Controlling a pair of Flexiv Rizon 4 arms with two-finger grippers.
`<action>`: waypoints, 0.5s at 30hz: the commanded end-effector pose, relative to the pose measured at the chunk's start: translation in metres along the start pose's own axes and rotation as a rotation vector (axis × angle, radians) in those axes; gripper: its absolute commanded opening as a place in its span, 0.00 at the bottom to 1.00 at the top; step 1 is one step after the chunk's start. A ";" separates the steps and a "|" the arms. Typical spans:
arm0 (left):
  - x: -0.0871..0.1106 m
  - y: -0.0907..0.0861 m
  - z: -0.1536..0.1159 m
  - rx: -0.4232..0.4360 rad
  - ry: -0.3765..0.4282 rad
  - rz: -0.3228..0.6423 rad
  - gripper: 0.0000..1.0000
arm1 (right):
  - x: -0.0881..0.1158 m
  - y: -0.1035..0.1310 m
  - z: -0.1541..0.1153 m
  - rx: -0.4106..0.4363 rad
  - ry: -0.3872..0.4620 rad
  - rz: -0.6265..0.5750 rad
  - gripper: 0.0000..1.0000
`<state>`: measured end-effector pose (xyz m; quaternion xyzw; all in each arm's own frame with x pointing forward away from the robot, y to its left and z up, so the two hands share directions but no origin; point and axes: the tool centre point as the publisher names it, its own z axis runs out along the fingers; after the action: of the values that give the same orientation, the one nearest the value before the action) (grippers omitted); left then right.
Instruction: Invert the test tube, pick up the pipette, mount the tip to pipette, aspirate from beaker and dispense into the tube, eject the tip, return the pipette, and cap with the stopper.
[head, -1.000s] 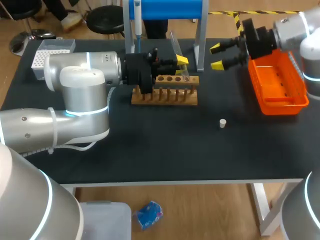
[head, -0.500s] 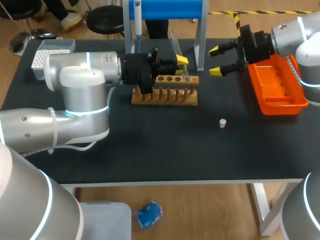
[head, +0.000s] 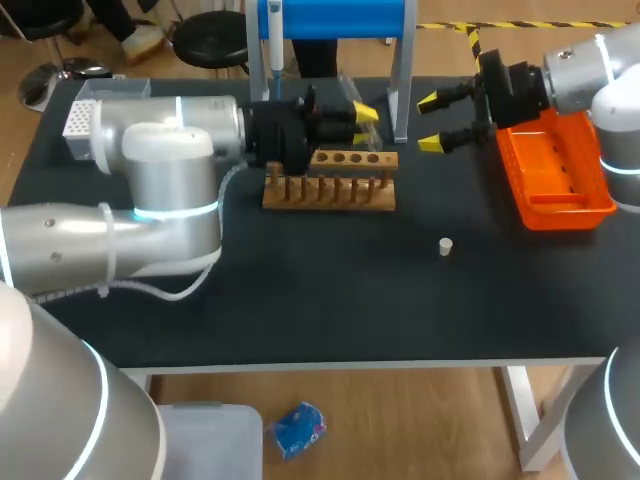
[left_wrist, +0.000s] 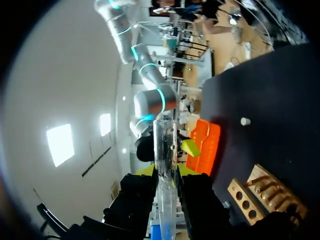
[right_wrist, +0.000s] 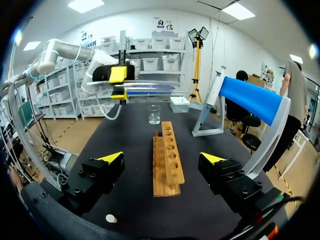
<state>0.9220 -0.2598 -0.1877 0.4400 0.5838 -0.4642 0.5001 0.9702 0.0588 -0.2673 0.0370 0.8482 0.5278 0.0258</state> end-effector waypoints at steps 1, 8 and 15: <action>-0.016 0.022 0.006 0.048 -0.090 -0.507 0.00 | 0.000 0.000 0.000 -0.001 0.000 -0.001 1.00; -0.030 0.029 0.008 0.064 -0.123 -0.568 0.00 | 0.000 0.000 0.000 -0.001 0.000 -0.001 1.00; -0.030 0.029 0.008 0.064 -0.123 -0.568 0.00 | 0.000 0.000 0.000 -0.001 0.000 -0.001 1.00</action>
<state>0.9545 -0.2646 -0.1604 0.2662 0.6375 -0.6144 0.3811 0.9704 0.0589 -0.2674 0.0372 0.8479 0.5281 0.0257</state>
